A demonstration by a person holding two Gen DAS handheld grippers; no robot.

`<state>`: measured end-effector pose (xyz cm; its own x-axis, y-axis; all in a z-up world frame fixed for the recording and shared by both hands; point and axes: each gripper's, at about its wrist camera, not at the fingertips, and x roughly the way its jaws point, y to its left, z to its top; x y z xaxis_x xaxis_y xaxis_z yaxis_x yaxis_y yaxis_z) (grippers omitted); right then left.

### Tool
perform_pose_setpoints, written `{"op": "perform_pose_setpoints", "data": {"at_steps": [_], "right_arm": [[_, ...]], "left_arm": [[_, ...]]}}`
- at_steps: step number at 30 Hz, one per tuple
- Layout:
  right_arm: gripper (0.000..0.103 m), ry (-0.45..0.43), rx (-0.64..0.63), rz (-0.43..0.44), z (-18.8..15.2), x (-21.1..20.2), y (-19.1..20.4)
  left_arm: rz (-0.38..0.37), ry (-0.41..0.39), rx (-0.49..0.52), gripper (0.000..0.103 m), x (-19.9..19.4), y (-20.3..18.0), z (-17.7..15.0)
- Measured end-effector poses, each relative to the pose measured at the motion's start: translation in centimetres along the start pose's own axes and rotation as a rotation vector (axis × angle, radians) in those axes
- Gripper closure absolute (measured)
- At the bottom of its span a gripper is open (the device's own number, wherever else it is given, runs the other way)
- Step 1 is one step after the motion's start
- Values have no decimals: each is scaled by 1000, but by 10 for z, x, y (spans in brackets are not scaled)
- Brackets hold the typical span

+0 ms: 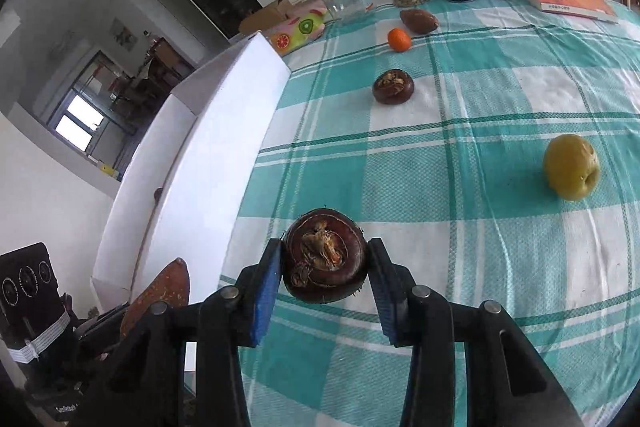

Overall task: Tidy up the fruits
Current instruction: 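Grasp a dark brown round fruit with the right tool while the left tool holds the sweet potato, then carry the sweet potato and brown fruit into the white box and open both tools, then withdraw both open tools from the box back over the tablecloth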

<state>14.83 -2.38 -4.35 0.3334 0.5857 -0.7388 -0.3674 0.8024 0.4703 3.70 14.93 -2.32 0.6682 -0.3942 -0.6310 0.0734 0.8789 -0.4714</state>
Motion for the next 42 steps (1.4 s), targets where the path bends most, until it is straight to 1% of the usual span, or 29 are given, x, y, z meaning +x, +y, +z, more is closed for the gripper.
{"op": "perform_pose_setpoints", "data": {"at_steps": [1,3,5,7,9,11,13,14,15,16,17,18,19,20,21,22,23,25,28,29,30,32,33,34,35,36,37,40,42], "right_arm": [[60,0,-35,31,1,0,21],[60,11,-122,80,0,7,69],[60,32,-215,104,-6,21,111],[60,54,-304,92,-13,38,145],[60,74,-372,79,-21,56,171],[60,82,-445,44,-27,73,191],[60,99,-504,-12,-28,92,202],[59,104,-521,-33,-27,98,204],[57,96,-517,-41,-24,100,203],[53,84,-498,-33,-20,97,200],[52,62,-466,-10,-15,89,195],[46,34,-437,15,-11,78,188],[36,-2,-412,28,-8,66,179],[31,-40,-394,24,-7,55,169],[22,-81,-378,6,-8,42,157],[17,-118,-360,-22,-12,31,141],[15,-149,-335,-61,-17,21,122],[12,-178,-274,-168,-37,8,78],[12,-175,-166,-417,-76,-1,4],[12,-163,-125,-478,-90,-4,-18],[12,-160,-78,-522,-102,-10,-38],[12,-183,12,-573,-120,-24,-70],[12,-194,82,-582,-121,-31,-85],[12,-216,137,-572,-120,-40,-95],[12,-254,164,-572,-120,-50,-98],[12,-285,176,-597,-121,-58,-101],[11,-291,185,-623,-121,-59,-103],[10,-239,225,-648,-121,-51,-114],[10,-220,243,-656,-121,-45,-120]], "left_arm": [[30,-33,-9,61,-15,9,5],[114,-79,-38,61,-37,34,15],[234,-89,-71,61,-46,64,18],[342,-70,-115,61,-47,97,17],[445,-42,-143,61,-46,123,12],[525,-14,-155,61,-44,141,7],[577,23,-168,60,-35,151,5],[595,21,-173,59,-34,153,5],[608,7,-175,52,-34,152,6],[622,-7,-173,39,-36,149,8],[630,-28,-165,32,-38,143,9],[631,-59,-153,24,-41,136,12],[622,-89,-139,22,-44,128,13],[604,-112,-121,22,-50,120,13],[579,-127,-99,22,-50,109,14],[546,-140,-74,21,-49,97,15],[508,-150,-45,21,-47,83,15],[429,-149,16,16,-36,53,13],[276,-81,128,16,-2,7,4],[238,-46,161,16,15,-6,0],[216,-11,183,16,34,-16,-5],[175,29,205,16,69,-35,-11],[171,45,204,16,87,-40,-15],[174,61,202,16,104,-46,-17],[181,73,203,16,119,-51,-21],[198,81,208,16,132,-55,-24],[217,84,219,16,141,-59,-27],[268,72,260,16,155,-61,-34],[299,88,279,16,164,-56,-36]]}}
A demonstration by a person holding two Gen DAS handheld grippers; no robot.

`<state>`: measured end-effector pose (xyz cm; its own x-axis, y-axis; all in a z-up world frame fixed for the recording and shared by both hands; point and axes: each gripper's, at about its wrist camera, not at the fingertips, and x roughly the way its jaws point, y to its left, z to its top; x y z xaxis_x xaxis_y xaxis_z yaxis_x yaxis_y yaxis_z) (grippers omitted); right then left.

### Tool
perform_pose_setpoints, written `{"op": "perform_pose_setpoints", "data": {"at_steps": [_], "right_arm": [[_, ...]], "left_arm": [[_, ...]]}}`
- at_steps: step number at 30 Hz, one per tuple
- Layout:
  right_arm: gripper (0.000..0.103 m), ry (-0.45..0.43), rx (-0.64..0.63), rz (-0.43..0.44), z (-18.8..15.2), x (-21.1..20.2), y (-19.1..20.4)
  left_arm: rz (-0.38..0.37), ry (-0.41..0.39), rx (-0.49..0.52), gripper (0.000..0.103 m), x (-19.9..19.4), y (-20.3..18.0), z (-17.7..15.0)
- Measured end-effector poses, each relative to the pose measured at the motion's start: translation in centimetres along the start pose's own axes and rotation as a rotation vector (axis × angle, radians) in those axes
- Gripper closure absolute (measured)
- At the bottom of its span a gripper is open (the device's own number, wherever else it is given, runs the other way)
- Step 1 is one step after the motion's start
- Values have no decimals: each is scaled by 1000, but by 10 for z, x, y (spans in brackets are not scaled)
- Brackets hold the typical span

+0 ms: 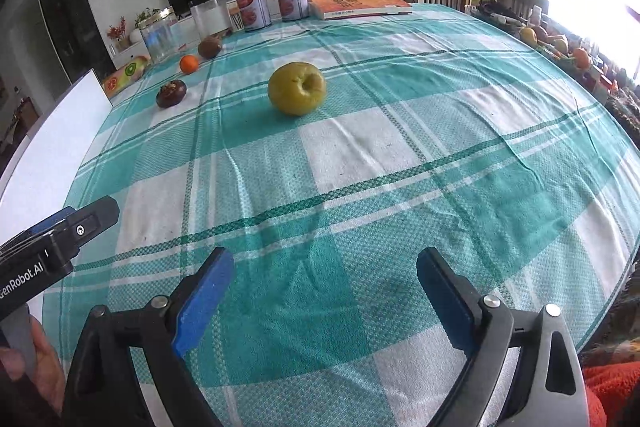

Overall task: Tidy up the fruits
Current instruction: 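Withdraw both open tools from the box back over the tablecloth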

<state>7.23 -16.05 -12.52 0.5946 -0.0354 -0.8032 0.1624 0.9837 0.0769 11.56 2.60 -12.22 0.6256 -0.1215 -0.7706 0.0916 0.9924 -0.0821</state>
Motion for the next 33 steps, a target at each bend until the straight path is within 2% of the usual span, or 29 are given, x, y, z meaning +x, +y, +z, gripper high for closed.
{"op": "perform_pose_setpoints", "data": {"at_steps": [4,6,9,13,28,30,33], "right_arm": [[10,16,-9,-14,-3,5,1],[9,19,-17,-17,-3,5,3],[5,26,-26,-15,-4,7,5],[0,36,-53,-30,-4,10,10],[0,40,-70,-49,-3,11,13],[0,27,-44,-31,-3,8,9],[0,-60,23,-52,1,-9,-5]], "left_arm": [[13,42,-17,16,16,5,-6],[40,16,2,16,17,2,-12],[70,25,35,15,20,-4,-13],[63,31,35,11,22,-4,-12],[65,36,44,8,23,-6,-10],[65,36,44,8,23,-6,-10],[65,36,45,8,23,-6,-10]]}}
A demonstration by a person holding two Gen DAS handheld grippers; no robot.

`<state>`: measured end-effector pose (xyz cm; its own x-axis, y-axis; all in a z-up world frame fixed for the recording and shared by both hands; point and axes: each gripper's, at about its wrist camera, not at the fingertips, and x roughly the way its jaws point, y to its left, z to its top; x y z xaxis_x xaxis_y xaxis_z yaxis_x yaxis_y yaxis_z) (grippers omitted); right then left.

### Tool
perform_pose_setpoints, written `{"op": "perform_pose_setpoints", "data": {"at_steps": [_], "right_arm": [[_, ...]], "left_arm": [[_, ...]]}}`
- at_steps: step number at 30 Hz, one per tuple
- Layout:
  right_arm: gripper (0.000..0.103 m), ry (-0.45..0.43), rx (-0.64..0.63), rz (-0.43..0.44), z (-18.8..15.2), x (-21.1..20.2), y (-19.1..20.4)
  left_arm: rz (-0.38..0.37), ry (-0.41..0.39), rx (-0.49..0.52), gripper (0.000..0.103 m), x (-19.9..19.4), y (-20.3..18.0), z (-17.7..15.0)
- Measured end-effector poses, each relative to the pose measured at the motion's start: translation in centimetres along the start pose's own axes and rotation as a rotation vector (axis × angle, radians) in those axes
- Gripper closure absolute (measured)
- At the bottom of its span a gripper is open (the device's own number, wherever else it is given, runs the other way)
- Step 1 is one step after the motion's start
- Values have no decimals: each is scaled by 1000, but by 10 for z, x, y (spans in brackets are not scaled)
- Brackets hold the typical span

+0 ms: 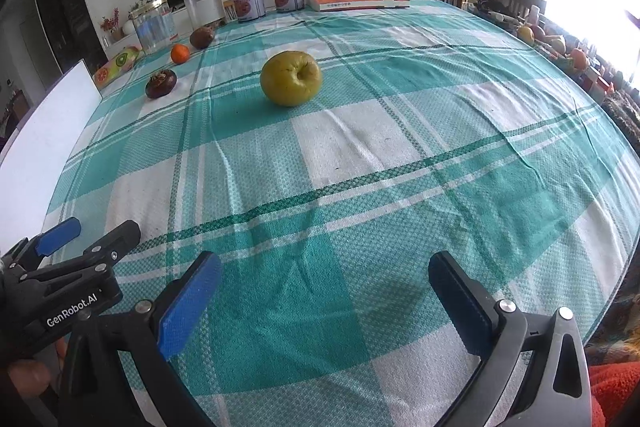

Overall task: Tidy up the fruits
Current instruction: 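Withdraw both open tools from the box back over the tablecloth, then close the left tool around another dark brown round fruit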

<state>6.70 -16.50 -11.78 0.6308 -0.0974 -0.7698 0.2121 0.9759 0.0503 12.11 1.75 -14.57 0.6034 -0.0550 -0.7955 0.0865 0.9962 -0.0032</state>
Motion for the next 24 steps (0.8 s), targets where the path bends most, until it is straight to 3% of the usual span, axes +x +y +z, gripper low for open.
{"op": "perform_pose_setpoints", "data": {"at_steps": [2,7,14,16,20,24], "right_arm": [[0,-28,40,-24,1,-5,-9],[0,43,74,-17,2,9,-16],[0,69,77,1,-1,15,-16],[0,67,79,4,-1,14,-16],[0,71,69,-7,-1,17,-13],[0,71,66,-5,-1,17,-13]], "left_arm": [[0,0,0,8,0,0,0],[0,0,0,8,0,0,0],[-19,22,-9,9,2,3,6],[-53,36,-41,9,5,9,19],[-42,-17,-141,9,5,21,54],[-38,-32,-138,9,28,17,94]]}}
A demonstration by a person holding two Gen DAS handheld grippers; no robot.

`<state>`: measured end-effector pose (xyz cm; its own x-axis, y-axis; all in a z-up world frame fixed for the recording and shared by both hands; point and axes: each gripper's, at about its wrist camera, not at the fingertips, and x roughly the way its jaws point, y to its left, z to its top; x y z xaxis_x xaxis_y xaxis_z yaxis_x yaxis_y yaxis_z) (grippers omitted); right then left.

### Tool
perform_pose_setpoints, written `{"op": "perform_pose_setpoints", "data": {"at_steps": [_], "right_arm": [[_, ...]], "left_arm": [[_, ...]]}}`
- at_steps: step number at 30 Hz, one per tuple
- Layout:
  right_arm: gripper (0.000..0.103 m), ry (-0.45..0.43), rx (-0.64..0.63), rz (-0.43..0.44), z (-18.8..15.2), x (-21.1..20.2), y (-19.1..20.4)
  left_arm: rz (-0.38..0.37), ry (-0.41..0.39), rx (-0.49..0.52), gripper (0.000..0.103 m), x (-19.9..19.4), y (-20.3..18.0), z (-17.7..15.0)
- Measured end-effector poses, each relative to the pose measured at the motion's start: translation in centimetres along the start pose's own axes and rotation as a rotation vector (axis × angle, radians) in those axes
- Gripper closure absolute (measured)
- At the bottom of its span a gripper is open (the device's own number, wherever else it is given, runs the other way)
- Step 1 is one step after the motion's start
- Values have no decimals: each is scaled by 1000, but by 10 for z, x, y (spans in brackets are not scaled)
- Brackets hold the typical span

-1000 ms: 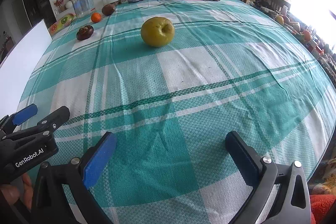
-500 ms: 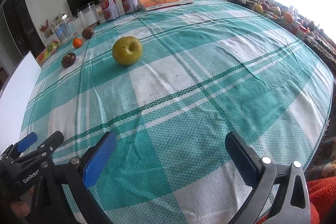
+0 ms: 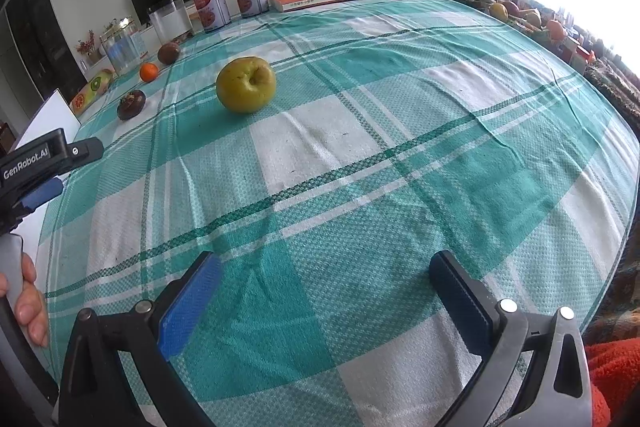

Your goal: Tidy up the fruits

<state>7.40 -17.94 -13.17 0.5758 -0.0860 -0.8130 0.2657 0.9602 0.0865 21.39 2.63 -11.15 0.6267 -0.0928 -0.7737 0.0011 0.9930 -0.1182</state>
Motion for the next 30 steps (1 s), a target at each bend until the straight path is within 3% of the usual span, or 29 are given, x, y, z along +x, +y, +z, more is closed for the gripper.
{"op": "perform_pose_setpoints", "data": {"at_steps": [3,6,11,12,13,16,21,27,30], "right_arm": [[0,0,-1,2,0,1,0],[0,1,-4,2,1,1,0],[0,1,-12,-4,1,3,2],[0,1,-14,-5,2,3,2],[0,0,-15,-7,2,3,2],[0,0,-17,-10,2,4,3],[0,-1,-19,-14,2,5,3],[0,-1,-22,-15,1,4,4],[0,0,-30,-26,0,5,6]], "left_arm": [[31,-20,-11,9,28,-1,29],[76,21,20,9,63,-4,53],[101,49,-2,11,94,6,63],[99,38,3,22,94,8,62],[102,4,29,54,90,8,61],[105,-6,58,53,80,12,57],[70,18,80,53,34,10,26],[-31,84,145,53,-31,-2,-44],[-52,92,146,53,-45,-3,-74]]}}
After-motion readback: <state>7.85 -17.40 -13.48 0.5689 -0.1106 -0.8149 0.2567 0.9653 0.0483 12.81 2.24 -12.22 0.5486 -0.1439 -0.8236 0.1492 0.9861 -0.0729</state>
